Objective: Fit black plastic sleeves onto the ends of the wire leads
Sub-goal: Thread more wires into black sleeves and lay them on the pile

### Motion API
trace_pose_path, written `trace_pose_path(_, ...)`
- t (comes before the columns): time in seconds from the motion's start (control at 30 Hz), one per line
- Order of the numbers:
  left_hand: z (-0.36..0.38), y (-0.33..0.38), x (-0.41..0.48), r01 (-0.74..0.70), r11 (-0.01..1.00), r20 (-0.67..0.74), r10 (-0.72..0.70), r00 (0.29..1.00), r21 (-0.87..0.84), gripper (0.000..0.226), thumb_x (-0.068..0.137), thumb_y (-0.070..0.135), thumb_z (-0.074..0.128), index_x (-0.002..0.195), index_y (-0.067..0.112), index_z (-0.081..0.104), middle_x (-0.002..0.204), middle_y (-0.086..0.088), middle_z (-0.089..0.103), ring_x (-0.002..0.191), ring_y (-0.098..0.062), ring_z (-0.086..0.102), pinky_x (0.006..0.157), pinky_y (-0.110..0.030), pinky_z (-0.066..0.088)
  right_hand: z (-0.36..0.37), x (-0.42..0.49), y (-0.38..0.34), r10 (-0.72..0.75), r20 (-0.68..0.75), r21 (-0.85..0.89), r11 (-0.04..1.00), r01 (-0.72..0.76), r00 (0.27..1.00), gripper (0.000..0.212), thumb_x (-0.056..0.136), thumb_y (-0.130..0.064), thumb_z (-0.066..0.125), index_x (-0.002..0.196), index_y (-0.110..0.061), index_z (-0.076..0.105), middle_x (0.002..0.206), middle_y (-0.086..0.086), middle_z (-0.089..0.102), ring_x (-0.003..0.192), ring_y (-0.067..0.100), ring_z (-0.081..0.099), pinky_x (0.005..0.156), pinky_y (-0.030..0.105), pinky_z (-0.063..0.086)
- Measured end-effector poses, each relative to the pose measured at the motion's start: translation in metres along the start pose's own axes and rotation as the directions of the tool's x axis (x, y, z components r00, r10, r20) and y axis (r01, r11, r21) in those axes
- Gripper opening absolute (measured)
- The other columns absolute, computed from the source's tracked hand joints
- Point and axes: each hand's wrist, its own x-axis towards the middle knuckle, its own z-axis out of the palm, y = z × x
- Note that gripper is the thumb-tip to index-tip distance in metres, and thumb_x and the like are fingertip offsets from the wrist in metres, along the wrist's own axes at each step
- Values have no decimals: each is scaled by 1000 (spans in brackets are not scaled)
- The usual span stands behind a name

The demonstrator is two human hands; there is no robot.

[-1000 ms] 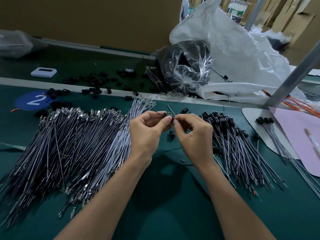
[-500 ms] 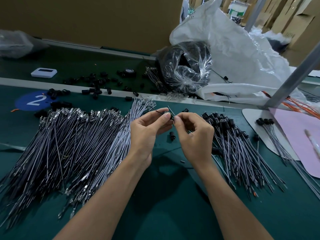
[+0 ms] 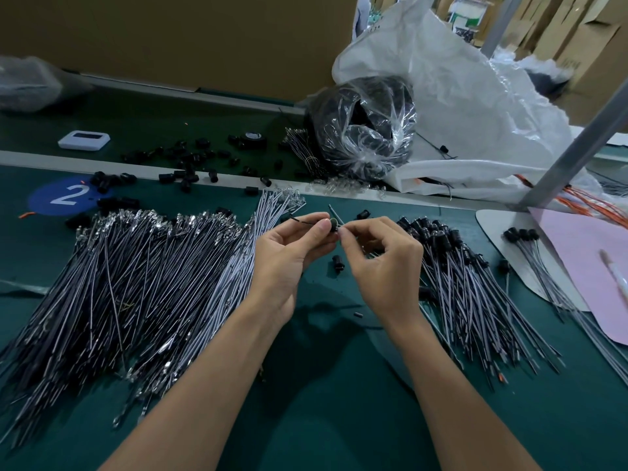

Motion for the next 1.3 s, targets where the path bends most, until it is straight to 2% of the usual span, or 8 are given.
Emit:
trace_pose_path(0.17, 1, -3, 0, -16, 999, 3, 16, 1000, 48, 7, 80, 2, 69, 85, 5, 71, 78, -8, 74, 74, -18, 72, 70, -21, 57, 0, -1, -2, 18, 3, 27, 999, -18, 1000, 2, 83, -6, 74, 81, -6, 73, 77, 0, 68, 67, 11, 62, 66, 26, 53)
trace_pose_path(0.33, 1, -2, -1, -40, 998, 27, 38, 999, 52, 15, 68, 11, 73, 83, 7, 73, 79, -8, 74, 77, -19, 72, 73, -23, 57, -1, -1, -3, 34, -1, 47, 998, -34, 999, 1, 84, -5, 73, 82, -5, 73, 78, 1, 68, 68, 10, 62, 66, 23, 52)
trace_pose_path(0.5, 0, -1, 0, -86, 985, 57, 78, 995, 148, 15, 86, -2, 66, 83, 11, 74, 77, -2, 73, 73, -14, 70, 69, -21, 56, 2, 1, -4, 42, -7, -2, 999, -42, 999, 6, 85, 1, 68, 82, -4, 69, 79, 0, 65, 71, 14, 61, 70, 23, 51)
trace_pose_path(0.7, -7, 4, 5, -82, 992, -94, 92, 991, 100, 18, 94, -2, 55, 88, 9, 67, 77, -5, 65, 67, -14, 68, 66, -26, 58, -8, 6, 5, 117, -83, -63, 990, -122, 990, 8, 87, 0, 64, 84, -7, 66, 80, -1, 63, 72, 7, 51, 70, 6, 37)
trace_pose_path(0.83, -1, -1, 1, -42, 985, -11, 44, 999, 165, 18, 93, -1, 57, 85, 10, 68, 70, 1, 66, 64, -15, 67, 61, -26, 57, -4, 6, 0, 145, -6, -10, 989, -145, 989, 4, 88, -7, 68, 88, -8, 71, 84, -3, 66, 71, 5, 51, 68, 13, 38)
trace_pose_path(0.97, -1, 1, 1, -26, 991, -35, 31, 999, 131, 17, 92, -1, 58, 84, 10, 68, 71, 1, 67, 63, -14, 67, 61, -25, 57, -7, 9, 1, 171, 41, -6, 985, -171, 984, 7, 87, -15, 72, 92, -13, 75, 87, -7, 68, 83, 13, 53, 72, 15, 38)
trace_pose_path(1.13, -2, 0, 0, -12, 991, -27, 16, 1000, 130, 15, 93, -1, 59, 86, 9, 68, 74, 0, 67, 65, -15, 67, 62, -26, 57, -8, 8, 3, 226, 220, -17, 974, -228, 949, 29, 94, -18, 62, 123, -18, 66, 105, -9, 66, 104, 12, 45, 88, 4, 30)
trace_pose_path(1.3, -2, 1, 1, 1, 993, -43, 4, 999, 115, 13, 92, 0, 59, 88, 9, 67, 73, 0, 69, 65, -16, 68, 63, -25, 57, -9, 9, 5, 219, 137, -14, 976, -219, 966, 18, 95, -11, 60, 99, -19, 75, 83, -9, 68, 90, 22, 56, 76, 11, 38)
